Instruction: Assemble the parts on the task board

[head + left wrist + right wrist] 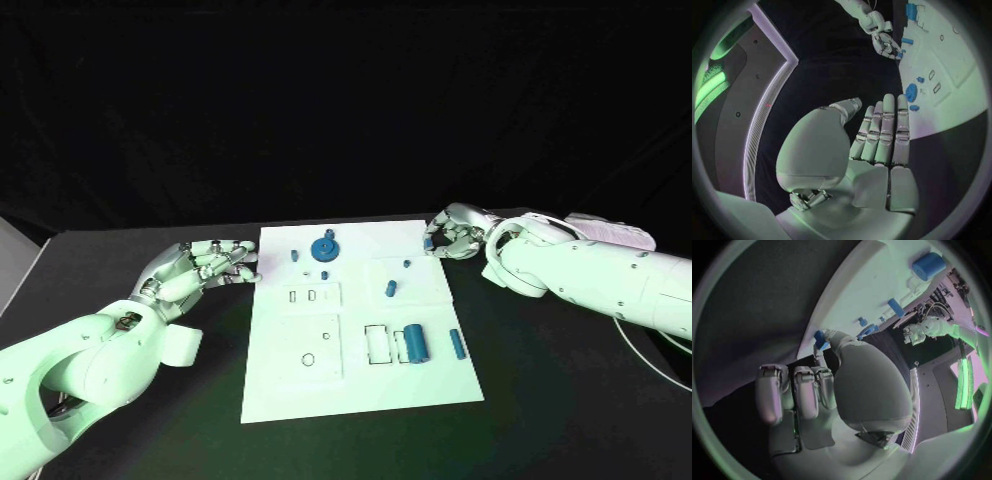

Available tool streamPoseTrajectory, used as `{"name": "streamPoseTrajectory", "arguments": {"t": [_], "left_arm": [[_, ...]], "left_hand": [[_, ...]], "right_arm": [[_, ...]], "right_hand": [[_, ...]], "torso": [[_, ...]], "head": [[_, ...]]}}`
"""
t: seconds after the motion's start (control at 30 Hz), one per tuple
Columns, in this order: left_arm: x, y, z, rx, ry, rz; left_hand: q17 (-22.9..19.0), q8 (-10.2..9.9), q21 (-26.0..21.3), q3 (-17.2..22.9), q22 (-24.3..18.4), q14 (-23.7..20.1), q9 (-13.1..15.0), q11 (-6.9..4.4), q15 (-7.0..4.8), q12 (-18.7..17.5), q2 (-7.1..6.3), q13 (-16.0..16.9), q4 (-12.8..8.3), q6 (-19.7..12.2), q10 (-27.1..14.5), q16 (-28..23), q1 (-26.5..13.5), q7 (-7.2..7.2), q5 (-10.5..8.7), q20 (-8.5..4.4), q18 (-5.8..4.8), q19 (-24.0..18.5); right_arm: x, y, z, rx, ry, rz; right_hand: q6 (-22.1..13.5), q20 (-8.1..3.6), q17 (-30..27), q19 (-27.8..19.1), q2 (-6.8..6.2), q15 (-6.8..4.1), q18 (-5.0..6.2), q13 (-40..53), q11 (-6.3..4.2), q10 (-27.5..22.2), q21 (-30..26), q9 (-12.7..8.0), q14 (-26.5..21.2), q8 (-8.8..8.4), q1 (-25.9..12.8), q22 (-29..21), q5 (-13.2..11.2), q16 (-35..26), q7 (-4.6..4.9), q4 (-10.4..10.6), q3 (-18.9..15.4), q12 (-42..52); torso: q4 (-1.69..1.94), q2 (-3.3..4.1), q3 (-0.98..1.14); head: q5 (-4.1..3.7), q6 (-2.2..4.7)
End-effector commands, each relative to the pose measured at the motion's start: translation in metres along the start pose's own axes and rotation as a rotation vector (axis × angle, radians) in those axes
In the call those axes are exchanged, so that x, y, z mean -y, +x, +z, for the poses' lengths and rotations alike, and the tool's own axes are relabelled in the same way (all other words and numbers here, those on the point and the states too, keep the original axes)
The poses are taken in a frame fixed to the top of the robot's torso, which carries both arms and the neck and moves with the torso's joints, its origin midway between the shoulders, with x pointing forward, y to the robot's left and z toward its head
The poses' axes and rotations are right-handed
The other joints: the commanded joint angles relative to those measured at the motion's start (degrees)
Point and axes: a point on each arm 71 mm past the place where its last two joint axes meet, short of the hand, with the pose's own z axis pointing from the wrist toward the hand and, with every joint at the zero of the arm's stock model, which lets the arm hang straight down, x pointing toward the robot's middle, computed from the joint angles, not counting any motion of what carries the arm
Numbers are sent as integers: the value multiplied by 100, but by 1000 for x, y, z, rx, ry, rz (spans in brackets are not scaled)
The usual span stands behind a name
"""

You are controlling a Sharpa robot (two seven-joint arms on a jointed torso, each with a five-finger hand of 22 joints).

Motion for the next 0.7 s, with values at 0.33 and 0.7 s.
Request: {"name": "streamPoseTrajectory", "arguments": {"t": [0.33,0.7], "left_arm": [[0,3,0,-23,6,-3],[0,3,0,-23,5,-3]], "left_hand": [[6,-7,20,39,8,-38,6,6,2,6,-69,4,-8,-2,15,38,-4,15,-4,-3,66,-32],[6,-7,20,39,8,-38,6,6,2,6,-69,4,-8,-2,15,38,-4,15,-4,-3,66,-32]], "right_arm": [[-1,-2,0,48,-3,-16],[-13,-4,-5,120,-7,1]], "right_hand": [[121,-67,1507,384,87,-73,-108,1505,-90,607,39,44,606,105,-11,944,6,36,-51,-24,103,19],[200,-91,1507,385,141,-90,-108,1505,-131,607,34,87,606,201,-60,941,0,36,-90,-23,172,19]], "torso": [[-1,-2,2],[-2,-6,-1]], "head": [[1,-2],[3,19]]}}
